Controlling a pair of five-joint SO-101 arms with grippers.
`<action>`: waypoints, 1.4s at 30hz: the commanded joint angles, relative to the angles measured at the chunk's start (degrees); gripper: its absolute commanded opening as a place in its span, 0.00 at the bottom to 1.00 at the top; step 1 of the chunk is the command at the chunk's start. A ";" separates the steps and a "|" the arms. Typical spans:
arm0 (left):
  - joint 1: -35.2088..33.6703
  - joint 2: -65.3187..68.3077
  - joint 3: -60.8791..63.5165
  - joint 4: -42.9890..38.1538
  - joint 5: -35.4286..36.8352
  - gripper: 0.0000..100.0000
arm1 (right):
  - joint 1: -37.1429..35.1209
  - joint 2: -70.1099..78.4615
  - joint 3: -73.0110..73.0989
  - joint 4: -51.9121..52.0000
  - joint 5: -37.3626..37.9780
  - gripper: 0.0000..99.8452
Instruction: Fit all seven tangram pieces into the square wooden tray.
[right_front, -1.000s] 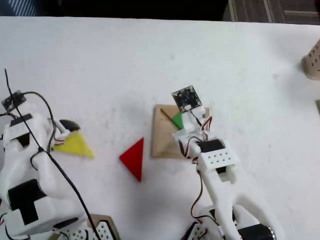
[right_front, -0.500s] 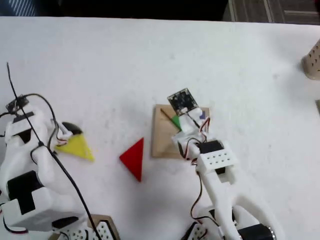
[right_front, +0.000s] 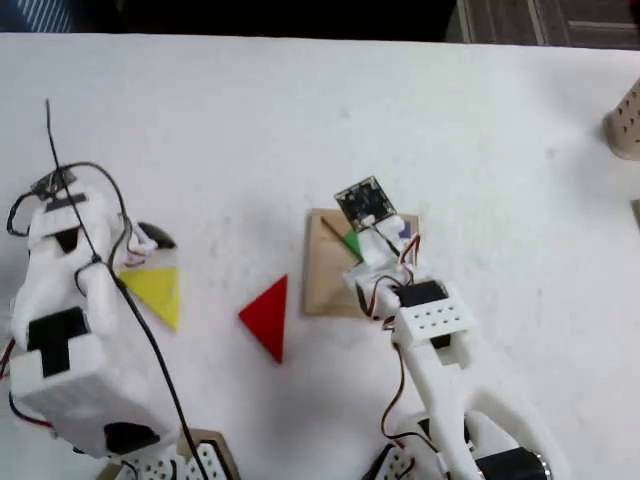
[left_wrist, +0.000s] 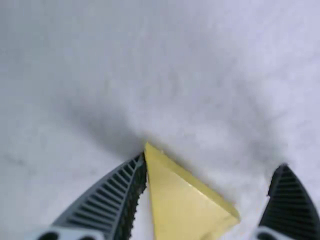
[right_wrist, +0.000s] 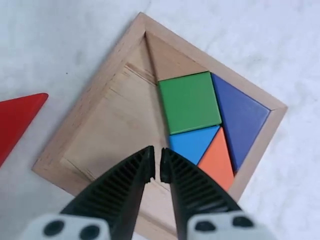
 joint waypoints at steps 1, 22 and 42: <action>4.62 4.26 -10.46 3.16 0.79 0.38 | -0.48 -0.13 -0.35 0.13 0.70 0.03; 10.68 -18.51 11.34 0.53 -10.73 0.38 | -0.48 -0.13 -0.35 0.13 0.70 0.03; 10.68 -2.95 0.00 3.52 -23.82 0.26 | -0.57 -0.13 -0.35 0.13 0.70 0.03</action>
